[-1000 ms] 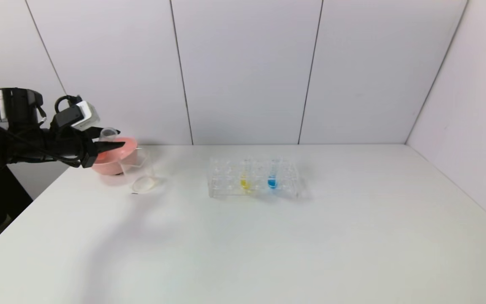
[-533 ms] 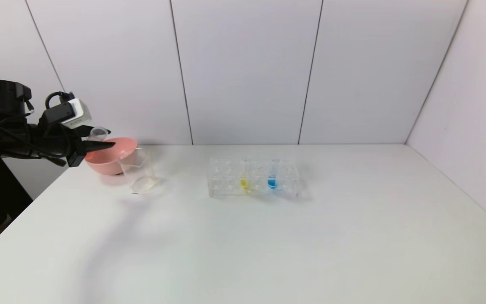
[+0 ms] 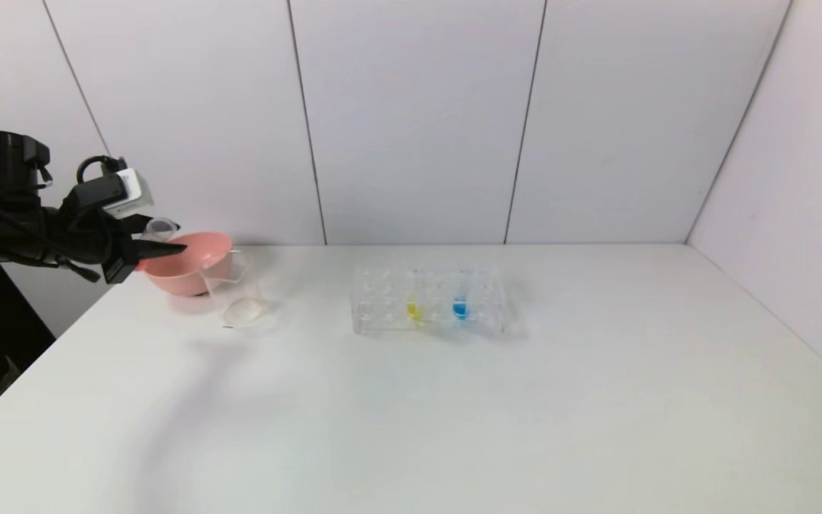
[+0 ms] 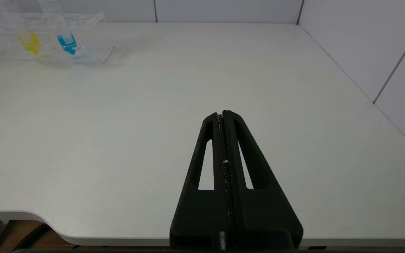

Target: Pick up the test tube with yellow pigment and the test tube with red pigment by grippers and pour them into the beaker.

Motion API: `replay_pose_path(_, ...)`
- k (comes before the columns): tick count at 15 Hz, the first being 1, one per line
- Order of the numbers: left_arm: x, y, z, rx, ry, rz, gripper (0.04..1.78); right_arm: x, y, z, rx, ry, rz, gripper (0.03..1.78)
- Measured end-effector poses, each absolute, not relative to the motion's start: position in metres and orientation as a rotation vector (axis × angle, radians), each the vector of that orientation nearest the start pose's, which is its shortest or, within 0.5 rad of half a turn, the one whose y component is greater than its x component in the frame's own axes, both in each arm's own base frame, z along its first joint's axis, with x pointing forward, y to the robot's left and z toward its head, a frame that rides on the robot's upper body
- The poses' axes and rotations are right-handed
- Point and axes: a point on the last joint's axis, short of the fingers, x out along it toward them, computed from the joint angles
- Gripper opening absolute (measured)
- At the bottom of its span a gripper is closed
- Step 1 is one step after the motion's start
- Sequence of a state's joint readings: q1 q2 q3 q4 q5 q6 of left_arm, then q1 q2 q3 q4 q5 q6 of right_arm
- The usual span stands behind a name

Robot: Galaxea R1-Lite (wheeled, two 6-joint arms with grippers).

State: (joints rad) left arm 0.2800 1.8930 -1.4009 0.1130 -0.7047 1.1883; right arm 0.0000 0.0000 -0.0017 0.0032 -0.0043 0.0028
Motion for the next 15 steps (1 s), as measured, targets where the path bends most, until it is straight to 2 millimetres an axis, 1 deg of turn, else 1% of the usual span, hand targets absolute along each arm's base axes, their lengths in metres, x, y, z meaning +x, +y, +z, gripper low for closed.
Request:
replay_pose_path(4,0.352,0.087,0.222,0.919,0.305,-0.690,0.50,-0.023,0.000,0.076,0.003,0.001,-0.005,0.11)
replay_pose_path(8,0.357,0.088,0.227,0.968,0.345,-0.713,0.50,-0.023,0.000,0.076,0.003,0.002,-0.005,0.11)
replay_pose_path(10,0.360,0.086,0.227,0.978,0.356,-0.732,0.50,-0.023,0.000,0.076,0.003,0.002,-0.005,0.11)
replay_pose_path(15,0.368,0.084,0.228,1.002,0.374,-0.715,0.50,-0.023,0.000,0.076,0.003,0.001,-0.005,0.11)
